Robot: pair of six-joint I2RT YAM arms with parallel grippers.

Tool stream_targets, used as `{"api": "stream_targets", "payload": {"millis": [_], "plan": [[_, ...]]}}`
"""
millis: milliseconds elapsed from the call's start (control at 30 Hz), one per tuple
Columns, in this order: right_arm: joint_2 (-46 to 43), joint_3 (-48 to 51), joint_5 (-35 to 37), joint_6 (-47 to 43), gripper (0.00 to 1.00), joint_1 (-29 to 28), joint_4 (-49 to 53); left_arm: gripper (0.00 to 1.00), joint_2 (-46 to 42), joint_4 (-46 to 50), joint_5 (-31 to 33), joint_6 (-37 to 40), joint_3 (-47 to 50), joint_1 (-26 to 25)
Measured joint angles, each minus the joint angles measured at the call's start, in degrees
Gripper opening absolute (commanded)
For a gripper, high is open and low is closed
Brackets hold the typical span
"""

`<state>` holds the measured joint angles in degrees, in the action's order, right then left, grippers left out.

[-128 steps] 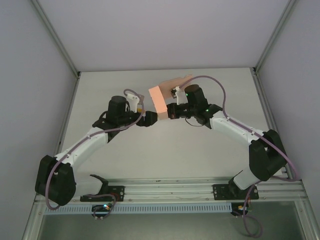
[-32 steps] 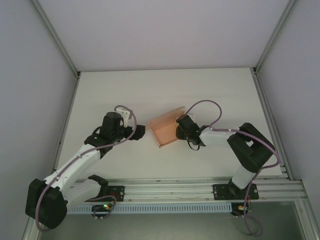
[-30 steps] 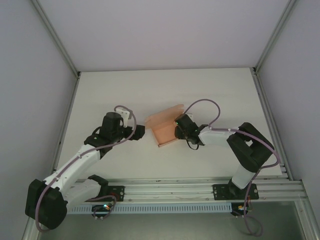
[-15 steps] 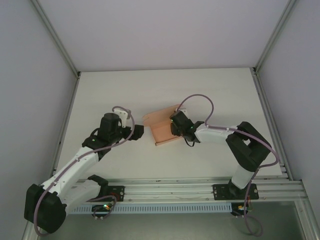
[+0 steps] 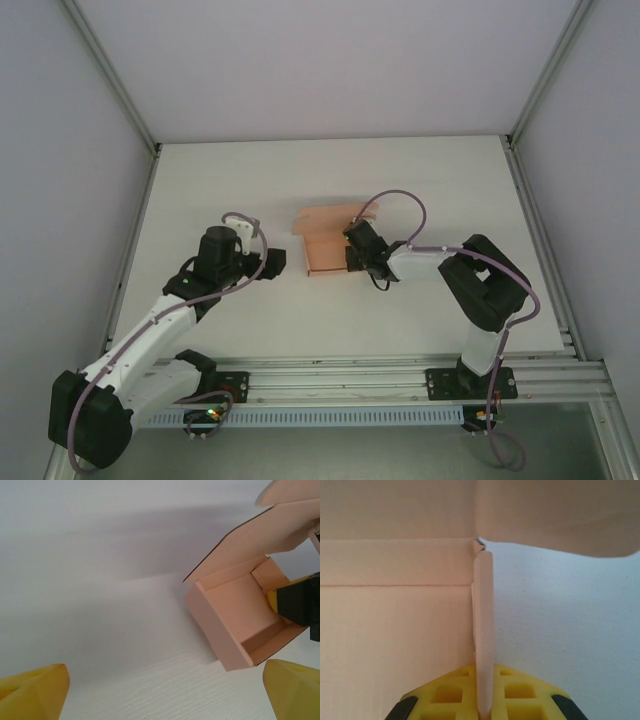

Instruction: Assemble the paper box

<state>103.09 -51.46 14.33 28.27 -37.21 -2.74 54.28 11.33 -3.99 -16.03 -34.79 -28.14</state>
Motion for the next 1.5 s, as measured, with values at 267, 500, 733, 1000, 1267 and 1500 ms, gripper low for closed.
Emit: {"api": "stream_targets", "payload": {"millis": [267, 500, 733, 1000, 1267, 1500], "plan": [[-10.62, 2.89, -12.28, 3.63, 0.0, 2.38, -4.46, 1.0, -2.47, 0.0, -0.68, -3.26, 2.05, 5.86], [-19.39, 0.02, -31.8, 13.29, 0.0, 4.74, -13.03, 1.0, -1.79, -10.25, -13.77, -4.59, 4.7, 6.03], [-16.0, -0.55, -50.14, 26.97, 0.0, 4.68, -24.44, 1.0, -0.33, -20.15, -23.02, -4.98, 2.34, 1.73], [-14.78, -1.77, -56.41, 30.08, 0.0, 3.52, -25.46, 1.0, 1.29, -22.1, -24.35, -4.96, -2.73, 1.16], [-13.99, -7.78, -54.99, 21.35, 0.0, 2.99, -13.64, 1.0, 3.96, -20.63, -25.11, -4.02, -5.4, 0.85], [-15.15, -12.76, -45.59, 10.43, 0.0, 1.22, 0.85, 1.0, 4.17, -17.42, -23.63, -2.49, -6.03, 0.79]]}}
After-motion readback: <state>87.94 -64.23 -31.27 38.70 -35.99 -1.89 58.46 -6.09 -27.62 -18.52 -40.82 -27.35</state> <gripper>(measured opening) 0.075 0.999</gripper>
